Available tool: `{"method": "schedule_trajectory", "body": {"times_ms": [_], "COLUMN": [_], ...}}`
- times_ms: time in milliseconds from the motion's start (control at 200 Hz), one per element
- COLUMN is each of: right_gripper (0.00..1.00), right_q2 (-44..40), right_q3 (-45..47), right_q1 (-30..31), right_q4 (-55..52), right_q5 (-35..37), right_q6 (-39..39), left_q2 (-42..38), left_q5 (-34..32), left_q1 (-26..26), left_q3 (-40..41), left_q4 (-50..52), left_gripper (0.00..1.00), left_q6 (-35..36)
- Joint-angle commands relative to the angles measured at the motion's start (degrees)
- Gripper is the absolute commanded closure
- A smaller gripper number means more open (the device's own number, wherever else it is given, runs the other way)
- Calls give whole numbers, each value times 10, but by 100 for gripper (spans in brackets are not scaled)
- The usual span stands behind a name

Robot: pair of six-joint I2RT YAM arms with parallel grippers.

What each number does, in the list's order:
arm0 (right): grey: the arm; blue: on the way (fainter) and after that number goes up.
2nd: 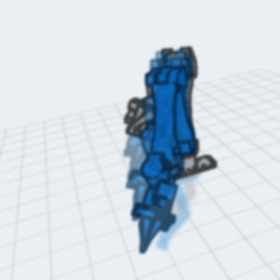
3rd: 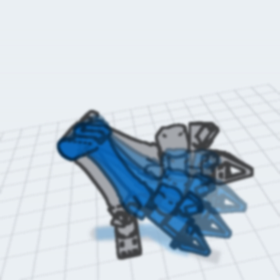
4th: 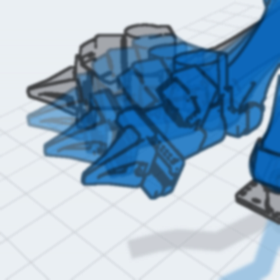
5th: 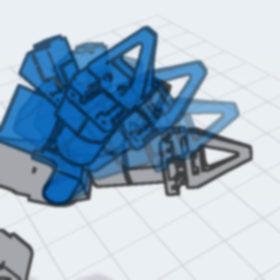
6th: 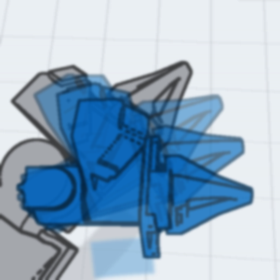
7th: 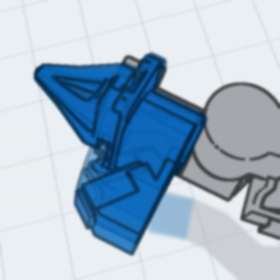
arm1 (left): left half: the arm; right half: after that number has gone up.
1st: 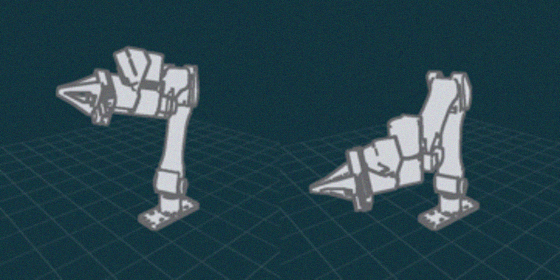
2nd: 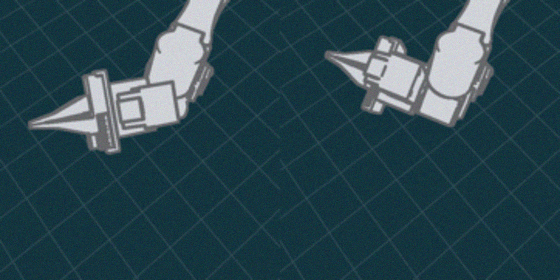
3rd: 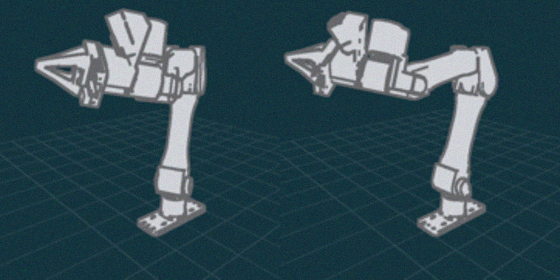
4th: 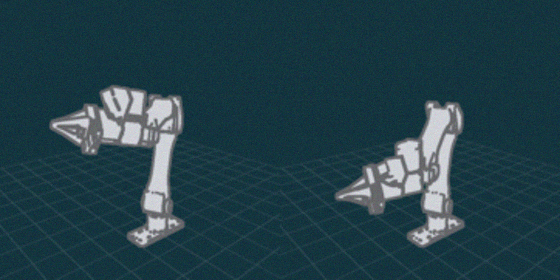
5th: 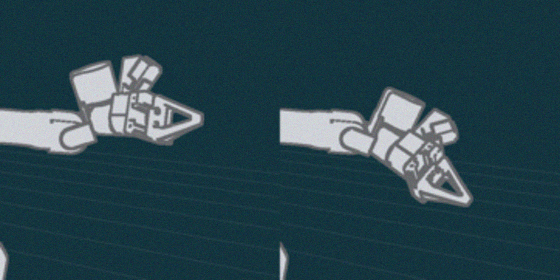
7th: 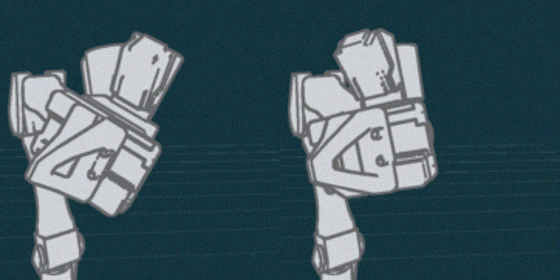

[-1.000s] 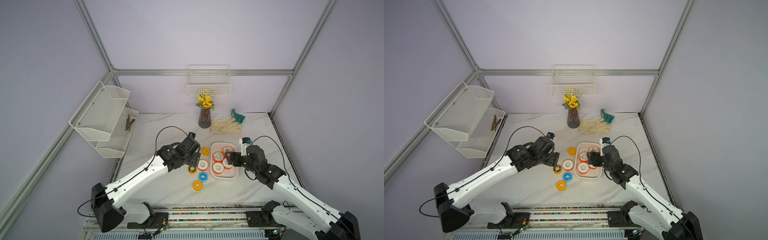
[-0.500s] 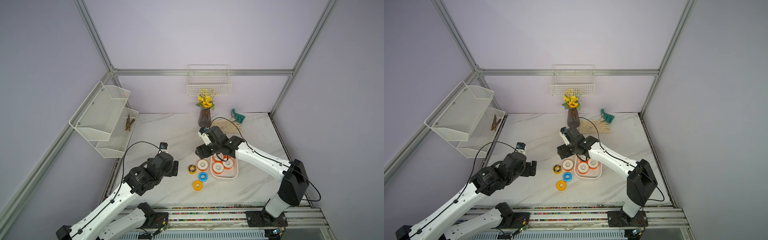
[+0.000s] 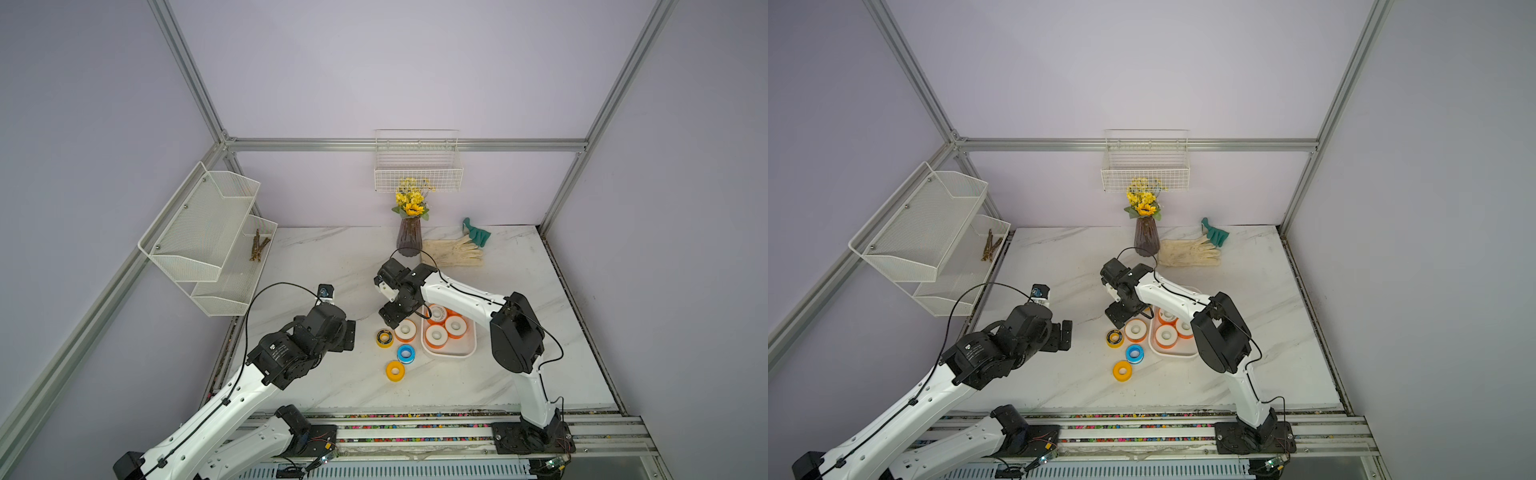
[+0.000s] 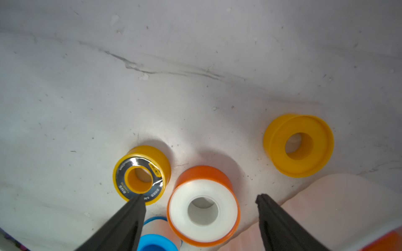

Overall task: Put the sealing tape into the storage box
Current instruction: Pick up the sealing tape at the center of the board.

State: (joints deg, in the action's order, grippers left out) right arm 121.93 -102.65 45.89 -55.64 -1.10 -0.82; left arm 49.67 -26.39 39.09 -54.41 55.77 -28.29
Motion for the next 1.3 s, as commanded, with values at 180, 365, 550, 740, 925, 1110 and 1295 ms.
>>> {"method": "schedule_trajectory", "body": {"times_ms": [180, 365, 550, 740, 925, 1110, 1295], "right_gripper": [12, 12, 14, 16, 19, 23, 22], "right_q2": [24, 41, 46, 52, 55, 58, 61], "right_q3": [-11, -11, -11, -11, -11, -10, -10], "right_q1": [9, 11, 13, 13, 13, 14, 15], "right_q4": [-53, -62, -63, -63, -63, -62, -56], "right_q5": [21, 35, 41, 42, 38, 45, 41], "right_q6": [35, 40, 41, 41, 39, 35, 32], "left_q2": [3, 6, 9, 11, 12, 16, 18], "left_q5": [1, 3, 3, 6, 6, 5, 7], "left_q1": [-5, -5, -6, -6, -6, -8, -8], "left_q3": [4, 4, 3, 4, 4, 3, 3], "left_q4": [-14, -13, -13, -13, -13, -13, -13], "left_gripper": [0, 0, 0, 0, 0, 0, 0], "left_q6": [2, 3, 4, 4, 4, 7, 7]}}
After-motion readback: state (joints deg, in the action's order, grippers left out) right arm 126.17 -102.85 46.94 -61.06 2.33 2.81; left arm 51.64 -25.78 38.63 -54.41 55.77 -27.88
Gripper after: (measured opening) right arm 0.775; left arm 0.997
